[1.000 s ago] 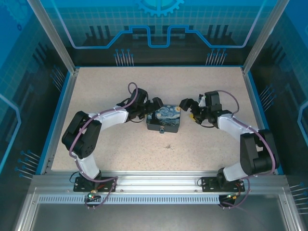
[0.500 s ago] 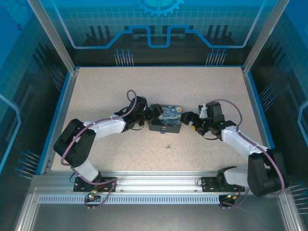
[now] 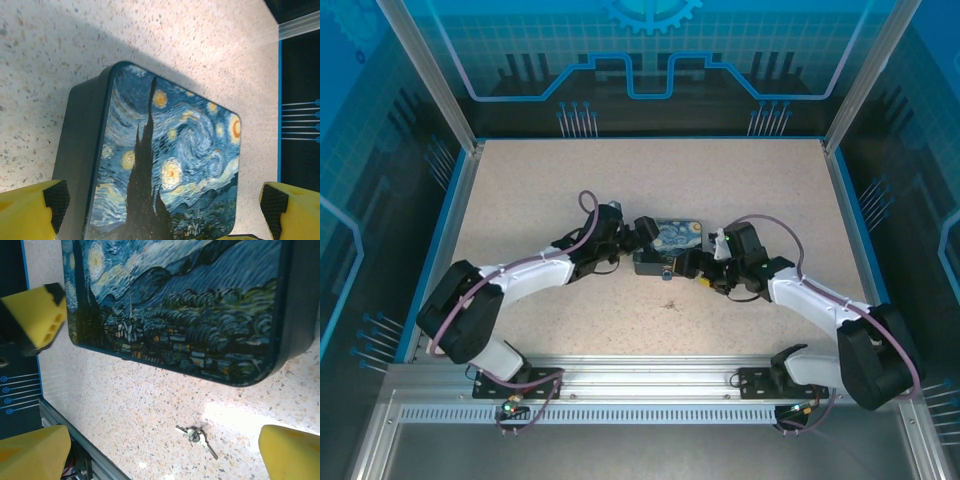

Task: Unlock the padlock with the key

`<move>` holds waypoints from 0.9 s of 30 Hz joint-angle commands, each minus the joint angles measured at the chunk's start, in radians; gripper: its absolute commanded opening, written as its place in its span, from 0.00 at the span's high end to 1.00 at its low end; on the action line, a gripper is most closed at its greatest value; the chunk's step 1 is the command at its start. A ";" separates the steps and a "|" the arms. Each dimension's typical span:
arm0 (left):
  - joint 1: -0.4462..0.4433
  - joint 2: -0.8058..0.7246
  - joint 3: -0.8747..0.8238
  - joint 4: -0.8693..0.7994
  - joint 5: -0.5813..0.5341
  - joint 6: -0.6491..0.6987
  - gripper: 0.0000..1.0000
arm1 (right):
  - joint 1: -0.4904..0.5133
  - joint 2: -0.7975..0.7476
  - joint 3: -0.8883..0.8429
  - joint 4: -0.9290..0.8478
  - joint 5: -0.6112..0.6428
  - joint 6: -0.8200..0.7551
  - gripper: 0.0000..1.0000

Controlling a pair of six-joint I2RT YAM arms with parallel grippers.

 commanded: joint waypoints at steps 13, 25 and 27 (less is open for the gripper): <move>0.038 -0.136 -0.075 -0.082 -0.059 0.035 0.01 | -0.004 0.126 0.096 0.026 0.039 0.001 0.03; 0.041 -0.141 -0.098 -0.049 -0.041 0.012 0.01 | -0.026 0.151 0.118 0.040 0.043 -0.013 0.02; 0.041 -0.138 -0.098 -0.041 -0.034 0.008 0.01 | -0.029 0.154 0.118 0.043 0.043 -0.019 0.02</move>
